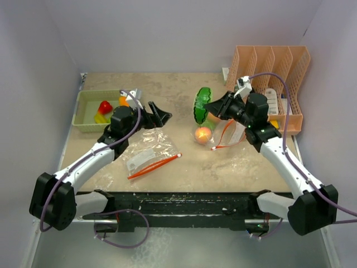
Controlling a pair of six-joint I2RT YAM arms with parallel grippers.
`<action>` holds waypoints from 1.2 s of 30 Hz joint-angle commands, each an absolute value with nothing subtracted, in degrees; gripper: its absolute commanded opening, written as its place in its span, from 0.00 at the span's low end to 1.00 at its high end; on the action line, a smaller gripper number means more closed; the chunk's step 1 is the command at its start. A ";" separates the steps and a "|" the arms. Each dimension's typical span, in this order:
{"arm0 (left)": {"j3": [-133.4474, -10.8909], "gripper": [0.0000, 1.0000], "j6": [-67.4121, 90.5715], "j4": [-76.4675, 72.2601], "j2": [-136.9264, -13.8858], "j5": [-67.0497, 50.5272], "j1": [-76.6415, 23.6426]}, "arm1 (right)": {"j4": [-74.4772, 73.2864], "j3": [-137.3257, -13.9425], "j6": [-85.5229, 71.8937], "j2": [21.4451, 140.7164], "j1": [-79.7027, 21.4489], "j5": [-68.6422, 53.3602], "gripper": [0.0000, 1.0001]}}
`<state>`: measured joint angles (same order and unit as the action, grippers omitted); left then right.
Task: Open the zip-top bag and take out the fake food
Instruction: Pick up the fake fruit from the zipper food storage bag.
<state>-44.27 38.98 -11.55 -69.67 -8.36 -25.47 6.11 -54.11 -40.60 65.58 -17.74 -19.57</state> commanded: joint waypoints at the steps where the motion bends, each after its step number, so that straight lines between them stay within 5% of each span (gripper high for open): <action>1: -40.59 0.99 46.89 -33.25 -68.67 -25.36 -23.93 | 16.27 -54.76 -42.15 66.43 -18.40 -26.22 0.00; 11: -40.96 0.99 56.67 -55.09 -78.12 -31.74 -24.61 | 19.10 -51.21 -42.78 67.32 -19.87 -29.45 0.00; 20: -45.21 0.96 52.97 -55.37 -81.61 -32.67 -28.89 | 21.70 -48.67 -44.88 67.09 -20.19 -31.79 0.00; 28: -49.58 0.68 52.71 -56.53 -87.31 -32.89 -32.72 | 21.10 -46.89 -44.82 65.69 -20.39 -31.92 0.00; 36: -50.48 0.29 52.89 -56.69 -89.17 -33.04 -34.08 | 20.23 -47.62 -44.22 65.62 -20.39 -32.07 0.00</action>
